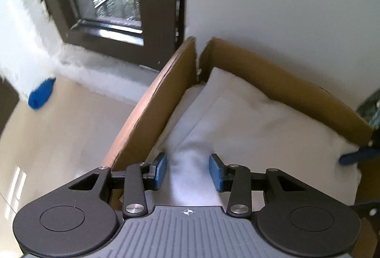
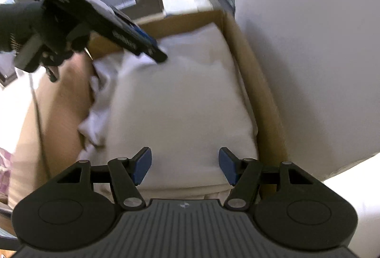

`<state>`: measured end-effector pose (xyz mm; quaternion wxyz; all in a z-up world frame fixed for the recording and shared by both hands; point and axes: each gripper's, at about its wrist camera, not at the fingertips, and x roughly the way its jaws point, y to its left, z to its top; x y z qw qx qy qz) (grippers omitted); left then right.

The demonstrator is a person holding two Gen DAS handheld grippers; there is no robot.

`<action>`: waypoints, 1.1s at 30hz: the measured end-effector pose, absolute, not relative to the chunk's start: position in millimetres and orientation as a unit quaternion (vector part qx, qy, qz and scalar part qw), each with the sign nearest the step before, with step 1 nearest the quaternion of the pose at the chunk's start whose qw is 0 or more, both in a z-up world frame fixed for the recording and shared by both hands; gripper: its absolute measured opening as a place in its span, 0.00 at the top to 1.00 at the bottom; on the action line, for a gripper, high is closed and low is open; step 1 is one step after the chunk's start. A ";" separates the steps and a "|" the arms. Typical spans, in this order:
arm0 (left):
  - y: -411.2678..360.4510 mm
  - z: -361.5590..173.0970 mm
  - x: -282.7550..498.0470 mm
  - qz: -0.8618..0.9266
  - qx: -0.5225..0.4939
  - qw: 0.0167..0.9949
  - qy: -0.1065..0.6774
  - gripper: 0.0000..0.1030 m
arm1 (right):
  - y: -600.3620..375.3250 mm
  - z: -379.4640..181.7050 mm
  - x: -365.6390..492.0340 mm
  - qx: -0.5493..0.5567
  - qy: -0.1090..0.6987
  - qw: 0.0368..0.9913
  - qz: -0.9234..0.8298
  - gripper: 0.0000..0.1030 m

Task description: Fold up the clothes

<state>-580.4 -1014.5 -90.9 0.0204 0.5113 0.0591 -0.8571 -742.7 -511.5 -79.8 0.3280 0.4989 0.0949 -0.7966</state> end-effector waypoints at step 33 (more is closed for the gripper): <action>-928.0 -103.6 -521.5 -0.770 0.604 -0.078 0.187 0.45 | -420.6 -36.5 -725.5 0.468 -0.036 0.283 -0.836 0.26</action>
